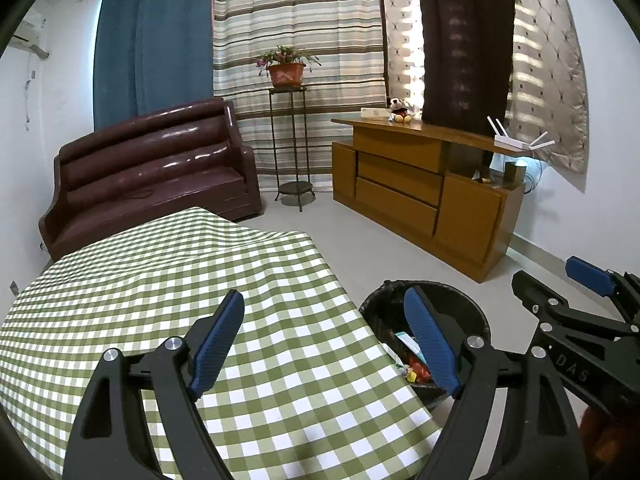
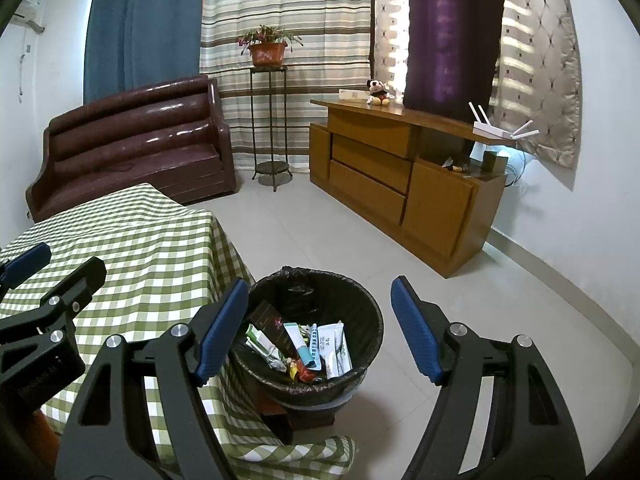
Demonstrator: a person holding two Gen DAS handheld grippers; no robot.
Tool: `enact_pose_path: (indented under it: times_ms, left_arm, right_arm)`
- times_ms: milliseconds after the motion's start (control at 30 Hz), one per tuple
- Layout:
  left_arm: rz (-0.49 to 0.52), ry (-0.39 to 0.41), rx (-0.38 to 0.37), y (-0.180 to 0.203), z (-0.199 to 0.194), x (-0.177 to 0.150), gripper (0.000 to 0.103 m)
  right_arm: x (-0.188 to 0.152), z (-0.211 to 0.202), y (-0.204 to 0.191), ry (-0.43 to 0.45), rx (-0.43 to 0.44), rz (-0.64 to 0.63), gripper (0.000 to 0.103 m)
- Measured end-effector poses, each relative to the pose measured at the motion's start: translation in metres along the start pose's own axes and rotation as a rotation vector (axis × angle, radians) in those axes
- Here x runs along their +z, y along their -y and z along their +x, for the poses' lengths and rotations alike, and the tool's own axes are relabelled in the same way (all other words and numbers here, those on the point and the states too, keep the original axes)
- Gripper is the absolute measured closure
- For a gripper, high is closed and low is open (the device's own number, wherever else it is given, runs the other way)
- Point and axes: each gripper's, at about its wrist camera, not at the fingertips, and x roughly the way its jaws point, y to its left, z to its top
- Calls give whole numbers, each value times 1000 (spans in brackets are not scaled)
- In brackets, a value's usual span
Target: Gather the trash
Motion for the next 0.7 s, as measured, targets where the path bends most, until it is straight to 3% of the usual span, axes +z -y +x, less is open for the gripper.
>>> enact_pose_path:
  times_ms: [700]
  left_arm:
    - [0, -5, -3, 2, -2, -3, 23]
  right_arm:
    - [1, -5, 1, 4, -2, 1, 31]
